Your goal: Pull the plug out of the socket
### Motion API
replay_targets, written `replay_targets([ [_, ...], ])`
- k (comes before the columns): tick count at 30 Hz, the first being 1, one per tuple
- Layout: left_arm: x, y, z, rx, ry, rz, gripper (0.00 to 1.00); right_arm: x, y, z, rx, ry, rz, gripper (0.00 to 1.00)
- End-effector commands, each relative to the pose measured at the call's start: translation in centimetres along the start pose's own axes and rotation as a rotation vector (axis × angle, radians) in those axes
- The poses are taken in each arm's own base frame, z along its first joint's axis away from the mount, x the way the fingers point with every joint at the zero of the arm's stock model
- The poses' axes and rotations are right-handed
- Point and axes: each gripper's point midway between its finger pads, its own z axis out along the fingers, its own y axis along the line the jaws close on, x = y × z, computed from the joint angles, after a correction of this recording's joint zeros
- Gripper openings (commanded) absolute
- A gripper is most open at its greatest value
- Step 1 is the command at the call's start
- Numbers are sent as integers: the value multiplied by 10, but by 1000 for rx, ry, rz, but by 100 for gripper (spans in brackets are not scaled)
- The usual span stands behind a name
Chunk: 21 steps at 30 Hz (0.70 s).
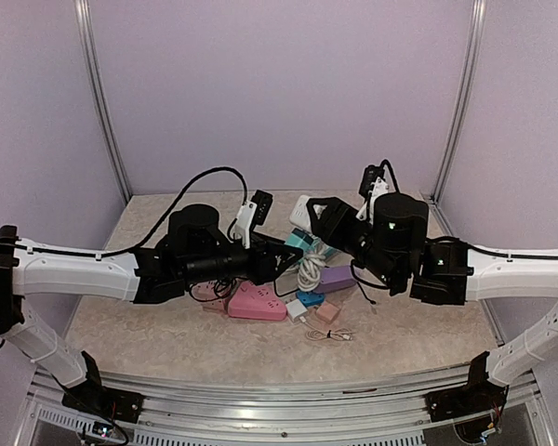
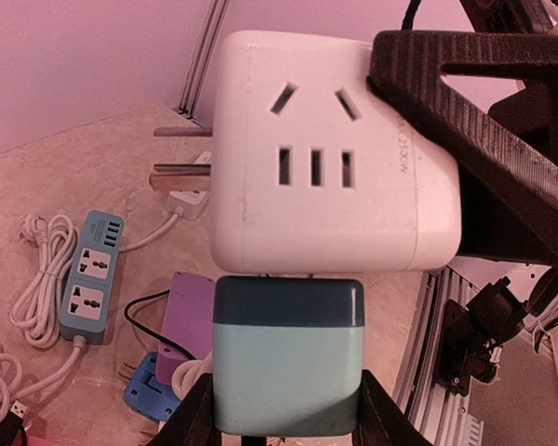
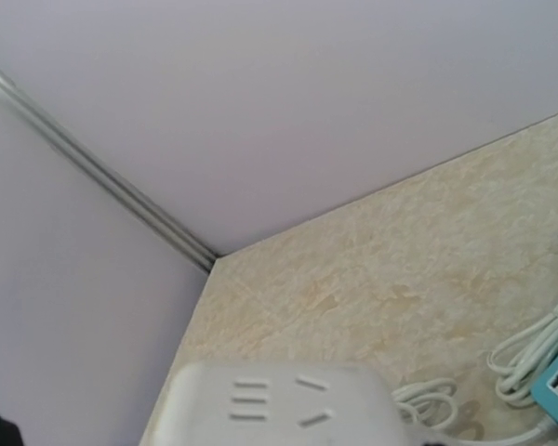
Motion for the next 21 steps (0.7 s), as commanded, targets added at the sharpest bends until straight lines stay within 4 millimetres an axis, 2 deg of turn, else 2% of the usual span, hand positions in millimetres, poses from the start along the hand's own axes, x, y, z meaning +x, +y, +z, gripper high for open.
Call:
replay_targets([
  [1,-9,7,-20,2,-27,40,0,-47,-33,5,169,-112,-110,0],
  [6,-6,-9,-28,84,-5,85,0,-45,-28,18,148,-63,-128,0],
  [9,-5,-10,-30,89,1,88,0,-44,-26,22,140,-51,-131,0],
  [16,-5,-1,-28,40,-2,66,0,-42,-27,22,135,-54,-126,0],
  [21,1,18,-29,-23,11,11,0,-49,-28,18,125,-80,-131,0],
])
